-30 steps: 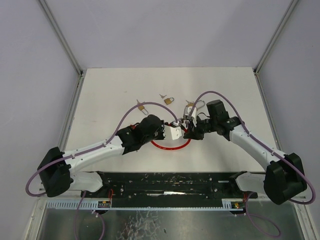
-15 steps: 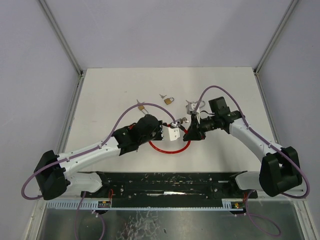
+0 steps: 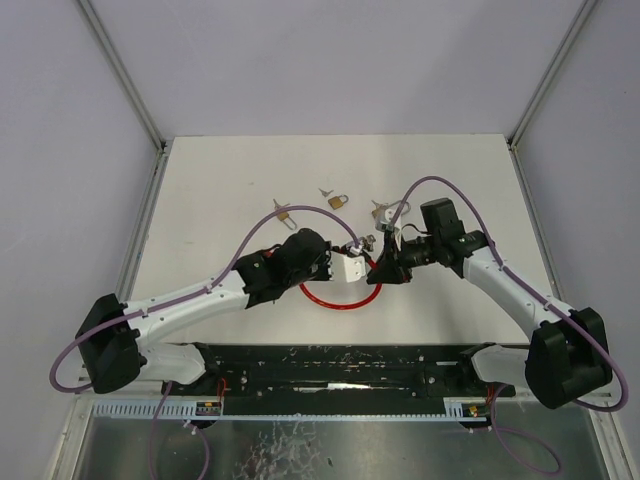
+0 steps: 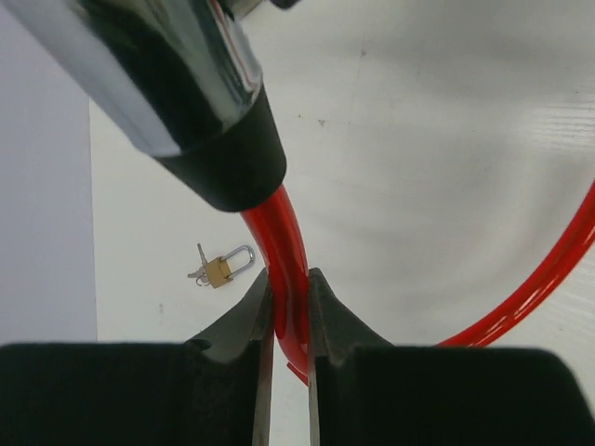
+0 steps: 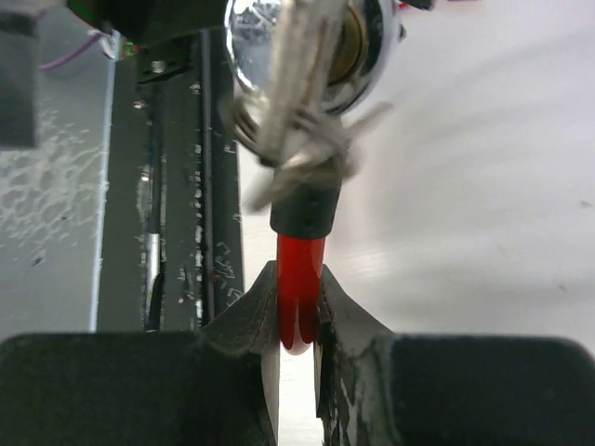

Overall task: Lock with the key
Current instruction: Lock the lock.

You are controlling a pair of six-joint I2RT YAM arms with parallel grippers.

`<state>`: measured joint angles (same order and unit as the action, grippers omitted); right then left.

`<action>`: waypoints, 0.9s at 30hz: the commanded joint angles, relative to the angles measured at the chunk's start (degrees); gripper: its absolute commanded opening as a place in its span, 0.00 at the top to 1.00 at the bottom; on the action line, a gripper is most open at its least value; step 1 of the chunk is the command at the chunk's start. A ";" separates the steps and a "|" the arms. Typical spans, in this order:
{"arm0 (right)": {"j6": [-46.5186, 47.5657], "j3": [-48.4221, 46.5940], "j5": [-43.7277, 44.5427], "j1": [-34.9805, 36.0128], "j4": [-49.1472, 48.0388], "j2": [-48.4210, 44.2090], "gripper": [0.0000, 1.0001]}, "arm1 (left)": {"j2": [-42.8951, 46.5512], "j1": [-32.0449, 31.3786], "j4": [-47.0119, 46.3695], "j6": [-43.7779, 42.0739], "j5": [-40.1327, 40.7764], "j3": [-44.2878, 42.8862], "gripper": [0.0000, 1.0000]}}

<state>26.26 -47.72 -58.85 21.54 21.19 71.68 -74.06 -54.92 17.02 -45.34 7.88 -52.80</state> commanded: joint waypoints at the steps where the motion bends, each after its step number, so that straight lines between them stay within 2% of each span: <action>1: 2.24 -2.77 -7.87 0.87 -1.95 -2.37 1.00 | -0.71 -1.17 5.96 -2.60 -1.33 -1.11 1.00; 2: -1.36 -2.09 -2.50 0.87 -5.26 -2.79 1.00 | -0.60 -1.16 5.93 -2.67 -1.41 -1.01 1.00; 3: -7.57 -0.78 6.42 0.64 -11.17 -3.45 1.00 | -0.45 -1.22 5.86 -2.61 -1.72 -1.00 1.00; 4: -10.38 0.57 14.11 0.12 -15.53 -4.03 1.00 | -0.32 -1.24 5.84 -2.50 -2.01 -0.95 1.00; 5: -11.49 1.66 18.07 -0.71 -18.09 -4.16 1.00 | -0.23 -1.26 5.84 -2.40 -2.29 -0.99 1.00; 8: -8.00 5.44 11.50 -2.33 -22.72 -4.30 1.00 | -1.22 -1.25 4.68 -2.91 -2.06 -0.53 1.00; 10: -7.56 10.66 8.40 -2.37 -30.74 -5.69 1.00 | -3.33 -1.29 3.25 -3.06 -0.85 -0.38 1.00; 14: -4.94 18.74 12.47 -2.37 -45.00 -7.01 1.00 | -7.58 -2.09 1.18 -2.87 4.00 -2.01 1.00; 20: -8.44 22.02 11.57 -2.45 -55.76 -6.21 1.00 | -5.80 -4.51 -5.64 -4.34 7.51 -1.03 1.00; 24: -8.74 23.34 10.72 -2.54 -57.91 -6.61 1.00 | -4.64 -6.55 -8.73 -5.34 10.24 1.41 1.00; 27: -5.34 23.12 10.29 -2.58 -54.70 -5.97 1.00 | -4.08 -6.78 -9.09 -5.63 10.14 2.94 1.00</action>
<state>18.00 -23.38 -48.77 19.44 -26.39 66.50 -79.00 -59.86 9.96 -47.90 18.39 -52.34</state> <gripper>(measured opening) 0.188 0.104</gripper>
